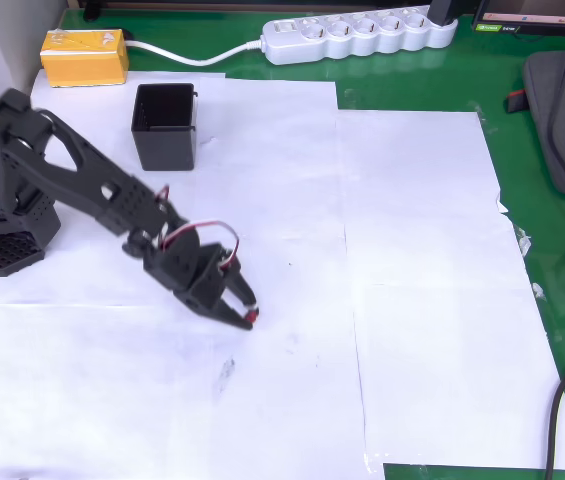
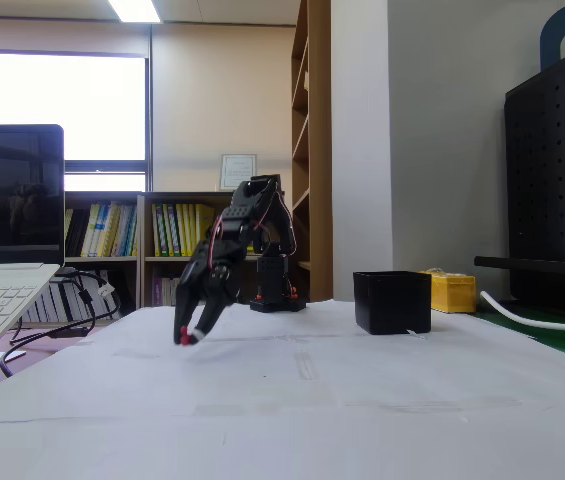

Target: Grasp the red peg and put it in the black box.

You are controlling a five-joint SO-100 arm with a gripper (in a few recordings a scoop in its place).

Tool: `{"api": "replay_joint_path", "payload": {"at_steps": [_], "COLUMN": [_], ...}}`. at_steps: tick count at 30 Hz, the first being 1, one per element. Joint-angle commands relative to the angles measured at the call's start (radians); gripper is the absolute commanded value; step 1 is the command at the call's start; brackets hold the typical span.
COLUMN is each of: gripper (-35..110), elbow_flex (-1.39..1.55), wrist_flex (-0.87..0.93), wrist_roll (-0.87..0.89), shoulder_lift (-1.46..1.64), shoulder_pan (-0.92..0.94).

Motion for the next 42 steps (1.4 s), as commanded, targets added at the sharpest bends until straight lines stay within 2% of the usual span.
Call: {"api": "replay_joint_path", "payload": {"at_steps": [1, 5, 8, 17, 27, 36, 42], "gripper": [0, 0, 0, 0, 0, 0, 0], "elbow_flex": [0.252, 0.423, 0.437, 0.482, 0.488, 0.584, 0.615], "wrist_flex": [0.423, 0.761, 0.85, 1.1, 1.18, 1.141, 1.085], "wrist_roll": [0.046, 0.115, 0.204, 0.316, 0.571, 0.764, 0.815], "shoulder_lift": [-0.137, -0.14, -0.175, -0.265, -0.322, -0.21, -0.138], "shoulder_pan": [-0.032, -0.101, -0.178, -0.414, -0.726, -0.939, -1.028]}}
